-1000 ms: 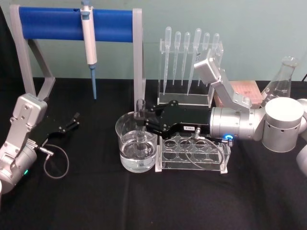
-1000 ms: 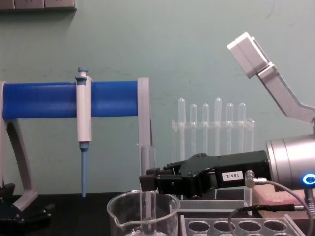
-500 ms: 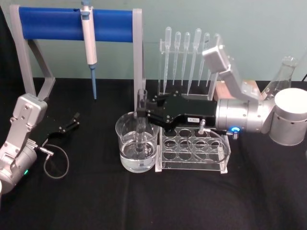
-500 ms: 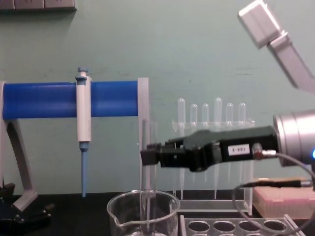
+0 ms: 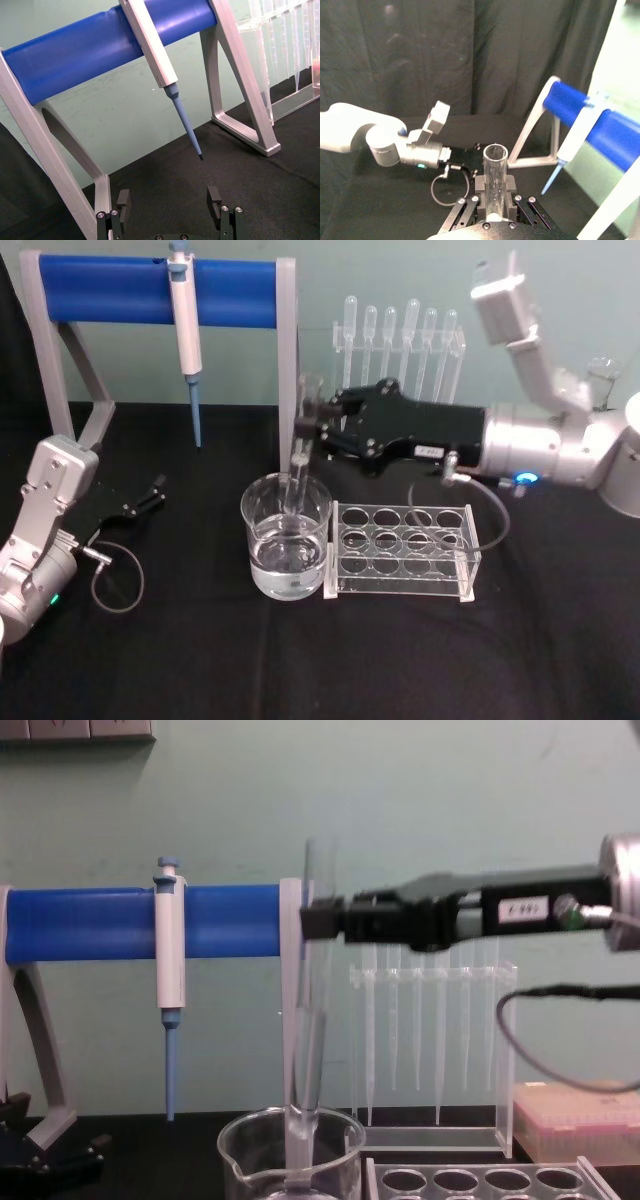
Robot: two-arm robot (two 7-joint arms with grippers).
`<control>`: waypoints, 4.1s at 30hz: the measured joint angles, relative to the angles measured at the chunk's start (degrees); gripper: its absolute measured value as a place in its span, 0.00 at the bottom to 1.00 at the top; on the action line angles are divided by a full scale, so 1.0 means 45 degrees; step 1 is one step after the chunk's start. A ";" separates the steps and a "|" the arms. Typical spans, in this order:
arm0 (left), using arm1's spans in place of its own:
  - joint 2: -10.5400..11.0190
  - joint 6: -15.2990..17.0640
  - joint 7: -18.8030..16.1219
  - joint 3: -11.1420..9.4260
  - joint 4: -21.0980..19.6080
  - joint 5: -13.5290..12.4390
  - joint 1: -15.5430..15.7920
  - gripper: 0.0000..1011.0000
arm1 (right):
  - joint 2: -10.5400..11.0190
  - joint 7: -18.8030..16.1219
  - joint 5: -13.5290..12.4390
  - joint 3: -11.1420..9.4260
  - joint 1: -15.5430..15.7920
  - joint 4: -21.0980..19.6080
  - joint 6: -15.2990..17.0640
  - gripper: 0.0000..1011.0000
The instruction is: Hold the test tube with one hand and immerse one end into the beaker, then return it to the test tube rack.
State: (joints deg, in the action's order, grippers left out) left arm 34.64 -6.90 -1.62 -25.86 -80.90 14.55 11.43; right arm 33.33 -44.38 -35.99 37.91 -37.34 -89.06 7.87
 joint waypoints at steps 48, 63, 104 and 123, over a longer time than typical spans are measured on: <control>0.0000 0.0000 0.0000 0.0000 0.0000 0.0000 0.0001 0.99 | 0.2498 0.1420 -0.0777 -0.2476 0.3858 -0.1461 -0.0824 0.22; 0.0000 0.0000 0.0000 0.0000 0.0000 0.0001 0.0000 0.99 | 0.1893 0.1170 -0.0417 -0.2218 0.3621 -0.0587 -0.0909 0.22; 0.0000 -0.0001 0.0000 0.0000 0.0000 0.0000 0.0001 0.99 | 0.1329 0.0981 0.0132 -0.1872 0.3686 0.0327 -0.1064 0.32; 0.0000 0.0000 0.0000 0.0000 0.0000 0.0000 0.0001 0.99 | 0.1463 0.1768 -0.0489 -0.3106 0.4542 -0.0946 -0.1881 0.90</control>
State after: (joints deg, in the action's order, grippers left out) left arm 34.65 -6.90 -1.62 -25.86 -80.90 14.55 11.43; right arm 39.91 -36.42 -38.19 23.93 -16.90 -93.32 -0.59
